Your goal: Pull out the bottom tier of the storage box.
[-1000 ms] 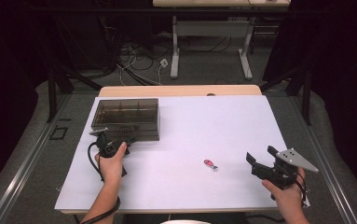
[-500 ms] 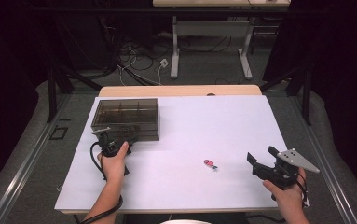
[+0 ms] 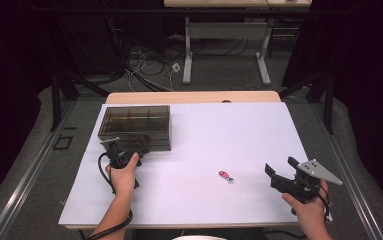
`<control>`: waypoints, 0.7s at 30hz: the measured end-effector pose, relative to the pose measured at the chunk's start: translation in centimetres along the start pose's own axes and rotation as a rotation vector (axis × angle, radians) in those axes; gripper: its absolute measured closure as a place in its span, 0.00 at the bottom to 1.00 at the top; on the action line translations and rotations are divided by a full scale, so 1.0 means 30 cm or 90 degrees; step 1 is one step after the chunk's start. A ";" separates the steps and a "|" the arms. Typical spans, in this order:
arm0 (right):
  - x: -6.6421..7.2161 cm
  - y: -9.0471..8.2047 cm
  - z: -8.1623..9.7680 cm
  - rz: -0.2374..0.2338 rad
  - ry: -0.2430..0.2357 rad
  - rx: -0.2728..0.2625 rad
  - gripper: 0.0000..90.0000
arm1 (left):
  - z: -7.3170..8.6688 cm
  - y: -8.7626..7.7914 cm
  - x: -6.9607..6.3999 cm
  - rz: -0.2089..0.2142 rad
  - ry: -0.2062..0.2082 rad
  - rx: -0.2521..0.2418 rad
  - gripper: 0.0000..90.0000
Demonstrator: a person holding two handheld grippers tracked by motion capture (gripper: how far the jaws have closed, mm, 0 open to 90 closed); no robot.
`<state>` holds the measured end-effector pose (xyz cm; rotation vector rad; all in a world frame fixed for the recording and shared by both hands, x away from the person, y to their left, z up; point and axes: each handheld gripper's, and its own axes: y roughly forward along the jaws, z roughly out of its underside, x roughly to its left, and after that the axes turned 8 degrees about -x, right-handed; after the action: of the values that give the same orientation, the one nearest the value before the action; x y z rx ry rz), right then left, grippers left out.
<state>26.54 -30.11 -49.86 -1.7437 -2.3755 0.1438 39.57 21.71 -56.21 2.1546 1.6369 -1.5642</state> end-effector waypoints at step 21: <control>-0.001 -0.002 0.001 -0.002 -0.003 0.005 0.16 | 0.009 0.023 0.027 -0.002 -0.011 -0.018 0.78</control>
<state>26.49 -30.14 -49.88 -1.7392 -2.3778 0.1566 39.85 21.84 -57.28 2.1206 1.6487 -1.5462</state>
